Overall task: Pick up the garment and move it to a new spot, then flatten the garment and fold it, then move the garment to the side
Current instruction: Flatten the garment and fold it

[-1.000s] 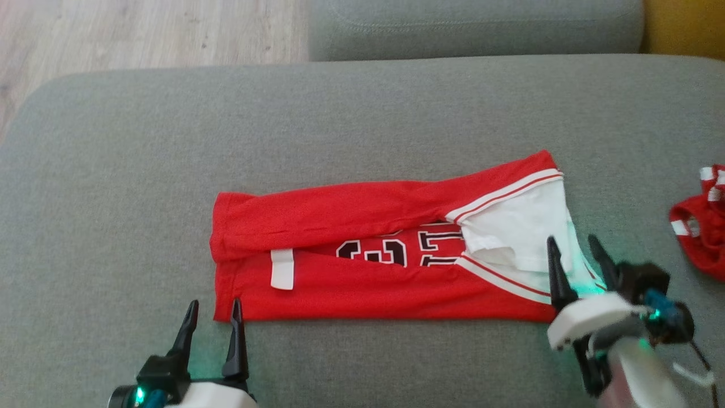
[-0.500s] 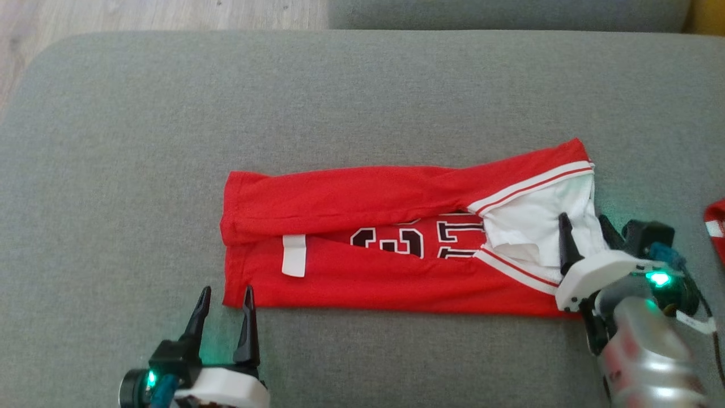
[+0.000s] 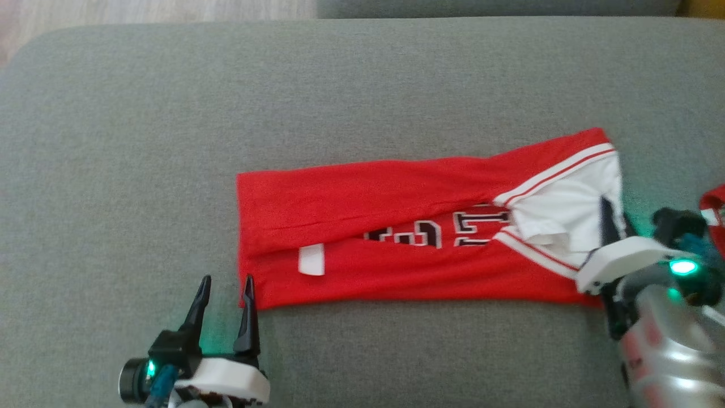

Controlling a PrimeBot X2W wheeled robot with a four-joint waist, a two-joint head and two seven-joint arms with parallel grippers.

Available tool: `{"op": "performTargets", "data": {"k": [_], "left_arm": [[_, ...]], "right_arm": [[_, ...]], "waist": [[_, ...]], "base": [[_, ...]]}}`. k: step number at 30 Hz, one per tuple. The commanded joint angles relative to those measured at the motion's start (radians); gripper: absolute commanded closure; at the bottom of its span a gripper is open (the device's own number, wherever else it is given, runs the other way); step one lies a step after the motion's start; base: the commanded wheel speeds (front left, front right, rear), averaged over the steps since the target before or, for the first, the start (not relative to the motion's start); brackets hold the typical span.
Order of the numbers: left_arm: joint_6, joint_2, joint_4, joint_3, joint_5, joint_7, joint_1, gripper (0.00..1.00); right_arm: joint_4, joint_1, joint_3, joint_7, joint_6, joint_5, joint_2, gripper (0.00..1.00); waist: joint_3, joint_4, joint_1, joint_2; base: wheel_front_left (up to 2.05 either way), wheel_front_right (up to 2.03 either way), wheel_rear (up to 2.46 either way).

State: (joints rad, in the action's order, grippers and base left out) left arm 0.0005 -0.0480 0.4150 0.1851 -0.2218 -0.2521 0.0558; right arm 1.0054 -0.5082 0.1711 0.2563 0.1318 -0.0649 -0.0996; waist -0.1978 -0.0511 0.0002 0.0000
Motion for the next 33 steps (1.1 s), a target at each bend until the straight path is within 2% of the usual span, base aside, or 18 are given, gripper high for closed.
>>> {"op": "performTargets", "data": {"k": [1,9,16,25,33], "left_arm": [[0.004,-0.002,-0.025,-0.035,0.000,-0.010,0.038,0.00],[0.001,-0.002,-0.017,-0.031,0.001,-0.010,0.048,0.00],[0.001,-0.002,-0.006,-0.031,-0.001,-0.010,0.044,0.00],[0.000,-0.002,-0.002,-0.021,-0.007,-0.010,0.029,0.00],[-0.002,-0.002,0.010,0.014,-0.014,-0.010,0.018,0.00]], "right_arm": [[-0.039,0.001,-0.005,0.005,-0.001,-0.009,-0.025,1.00],[-0.182,0.038,0.036,0.005,-0.001,0.002,-0.020,1.00],[-0.313,0.059,-0.042,0.005,-0.001,-0.045,0.009,1.00],[-0.452,0.101,-0.276,0.005,-0.001,-0.234,0.035,1.00],[-0.533,0.120,-0.621,-0.012,-0.001,-0.465,0.045,1.00]], "waist": [[-0.003,0.005,-0.0002,0.0000],[0.000,0.011,-0.0002,0.0000],[0.010,0.000,-0.0002,0.0000],[0.027,-0.029,-0.0002,0.0000],[0.056,-0.093,-0.0002,0.0000]], "base": [[0.00,0.00,0.00],[0.00,0.00,0.00],[0.00,0.00,0.00],[0.00,0.00,0.00],[0.00,0.00,0.00]]}}
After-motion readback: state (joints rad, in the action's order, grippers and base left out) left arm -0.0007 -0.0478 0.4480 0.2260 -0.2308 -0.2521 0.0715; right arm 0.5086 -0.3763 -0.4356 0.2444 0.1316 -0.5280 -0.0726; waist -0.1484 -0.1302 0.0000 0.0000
